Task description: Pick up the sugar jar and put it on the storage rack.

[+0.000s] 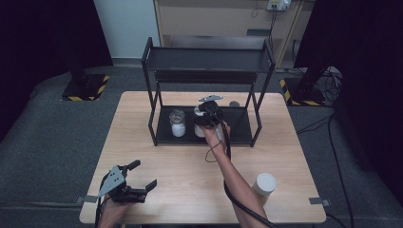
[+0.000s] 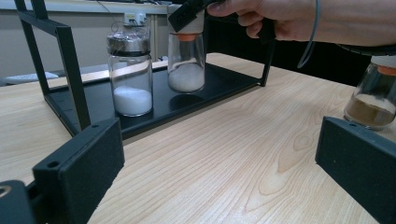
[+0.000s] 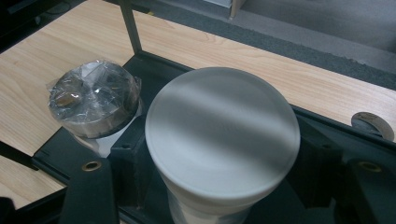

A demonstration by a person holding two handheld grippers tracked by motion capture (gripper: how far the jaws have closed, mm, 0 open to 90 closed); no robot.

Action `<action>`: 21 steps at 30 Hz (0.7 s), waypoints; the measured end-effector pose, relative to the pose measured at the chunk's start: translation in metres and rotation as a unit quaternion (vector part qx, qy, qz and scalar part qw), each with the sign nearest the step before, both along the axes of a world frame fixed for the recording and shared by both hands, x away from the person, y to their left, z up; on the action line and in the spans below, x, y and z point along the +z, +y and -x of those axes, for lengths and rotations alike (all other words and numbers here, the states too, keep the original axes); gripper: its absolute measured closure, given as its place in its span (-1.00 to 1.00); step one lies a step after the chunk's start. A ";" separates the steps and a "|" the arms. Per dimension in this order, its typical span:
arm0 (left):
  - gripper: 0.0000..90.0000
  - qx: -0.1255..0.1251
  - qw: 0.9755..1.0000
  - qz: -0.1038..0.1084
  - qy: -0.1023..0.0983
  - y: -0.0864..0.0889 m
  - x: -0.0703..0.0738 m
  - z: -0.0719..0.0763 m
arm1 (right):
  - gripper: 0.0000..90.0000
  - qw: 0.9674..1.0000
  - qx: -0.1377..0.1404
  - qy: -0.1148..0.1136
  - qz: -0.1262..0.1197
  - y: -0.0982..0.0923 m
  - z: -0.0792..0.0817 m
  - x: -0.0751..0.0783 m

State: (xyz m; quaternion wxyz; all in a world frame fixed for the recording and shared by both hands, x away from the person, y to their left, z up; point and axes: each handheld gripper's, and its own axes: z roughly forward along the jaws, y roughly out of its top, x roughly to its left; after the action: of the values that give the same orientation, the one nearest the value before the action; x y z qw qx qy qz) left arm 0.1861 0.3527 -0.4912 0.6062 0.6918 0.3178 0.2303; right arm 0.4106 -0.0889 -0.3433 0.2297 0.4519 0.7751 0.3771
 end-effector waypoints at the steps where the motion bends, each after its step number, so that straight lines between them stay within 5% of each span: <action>1: -1.00 0.000 1.000 0.000 0.000 0.000 0.000 0.000 | -0.24 1.000 -0.001 0.001 -0.001 0.000 -0.001 0.000; 21: -1.00 -0.001 1.000 0.000 0.000 0.000 0.000 0.000 | -0.24 1.000 -0.012 0.001 -0.002 0.000 -0.001 -0.010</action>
State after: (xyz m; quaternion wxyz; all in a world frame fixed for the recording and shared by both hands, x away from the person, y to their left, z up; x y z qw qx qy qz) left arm 0.1863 0.3525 -0.4914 0.6066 0.6918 0.3172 0.2299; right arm 0.4116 -0.0885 -0.3533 0.2324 0.4618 0.7694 0.3752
